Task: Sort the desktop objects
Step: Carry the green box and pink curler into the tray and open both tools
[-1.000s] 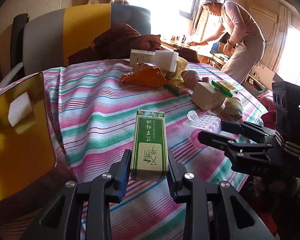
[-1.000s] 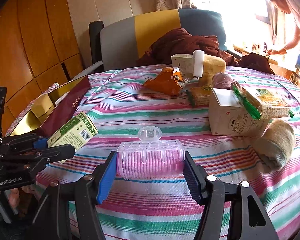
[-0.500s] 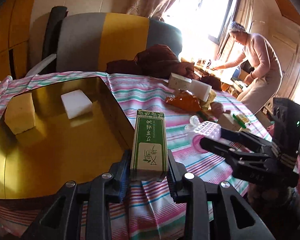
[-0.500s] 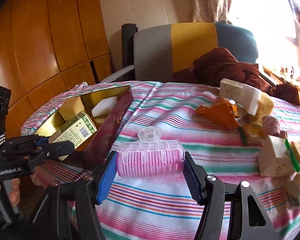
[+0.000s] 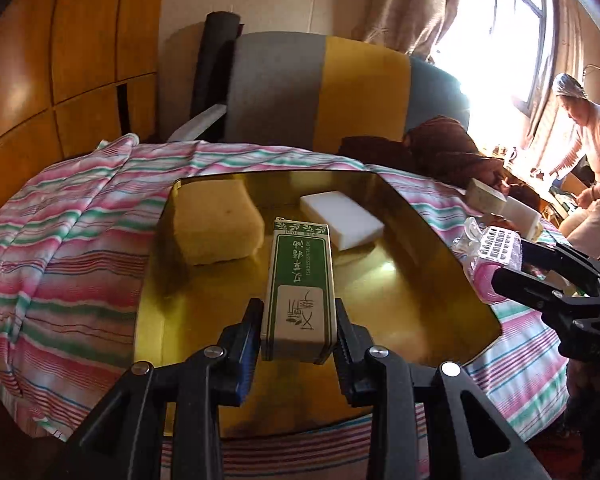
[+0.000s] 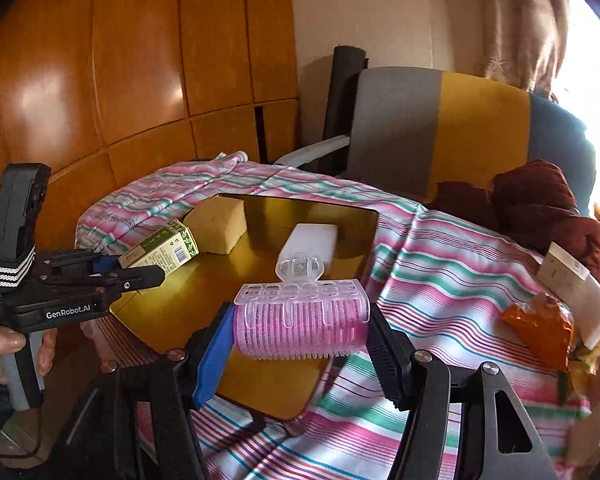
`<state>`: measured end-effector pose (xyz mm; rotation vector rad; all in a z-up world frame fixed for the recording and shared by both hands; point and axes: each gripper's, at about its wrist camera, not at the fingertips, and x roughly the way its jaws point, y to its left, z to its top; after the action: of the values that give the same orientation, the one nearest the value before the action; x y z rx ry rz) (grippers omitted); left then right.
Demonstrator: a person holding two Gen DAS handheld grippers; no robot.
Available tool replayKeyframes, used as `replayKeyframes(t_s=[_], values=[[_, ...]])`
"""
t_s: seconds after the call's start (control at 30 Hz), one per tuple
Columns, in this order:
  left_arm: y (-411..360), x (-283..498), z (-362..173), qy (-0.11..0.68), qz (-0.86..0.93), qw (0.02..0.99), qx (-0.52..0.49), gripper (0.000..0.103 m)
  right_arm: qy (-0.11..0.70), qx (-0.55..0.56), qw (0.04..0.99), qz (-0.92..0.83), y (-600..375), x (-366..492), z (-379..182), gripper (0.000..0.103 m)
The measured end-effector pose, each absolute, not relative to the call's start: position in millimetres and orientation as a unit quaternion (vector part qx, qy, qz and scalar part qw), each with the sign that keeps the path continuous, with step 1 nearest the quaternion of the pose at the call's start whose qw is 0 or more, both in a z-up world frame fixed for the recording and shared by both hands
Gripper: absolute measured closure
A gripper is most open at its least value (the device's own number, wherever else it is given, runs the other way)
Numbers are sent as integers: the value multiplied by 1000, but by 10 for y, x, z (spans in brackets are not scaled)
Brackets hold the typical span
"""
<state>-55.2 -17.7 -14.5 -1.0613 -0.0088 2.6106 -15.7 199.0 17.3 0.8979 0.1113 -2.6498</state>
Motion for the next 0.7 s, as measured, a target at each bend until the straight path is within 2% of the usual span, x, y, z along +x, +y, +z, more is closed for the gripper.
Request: replayKeyframes(t_s=[0.37, 0.7], values=[[-508, -947, -270, -7, 901, 140, -411, 70, 55, 400, 163, -900, 1649, -716, -75, 39], [-509, -1235, -396, 12, 881, 133, -454, 70, 56, 457, 145, -876, 1608, -1069, -263, 39]])
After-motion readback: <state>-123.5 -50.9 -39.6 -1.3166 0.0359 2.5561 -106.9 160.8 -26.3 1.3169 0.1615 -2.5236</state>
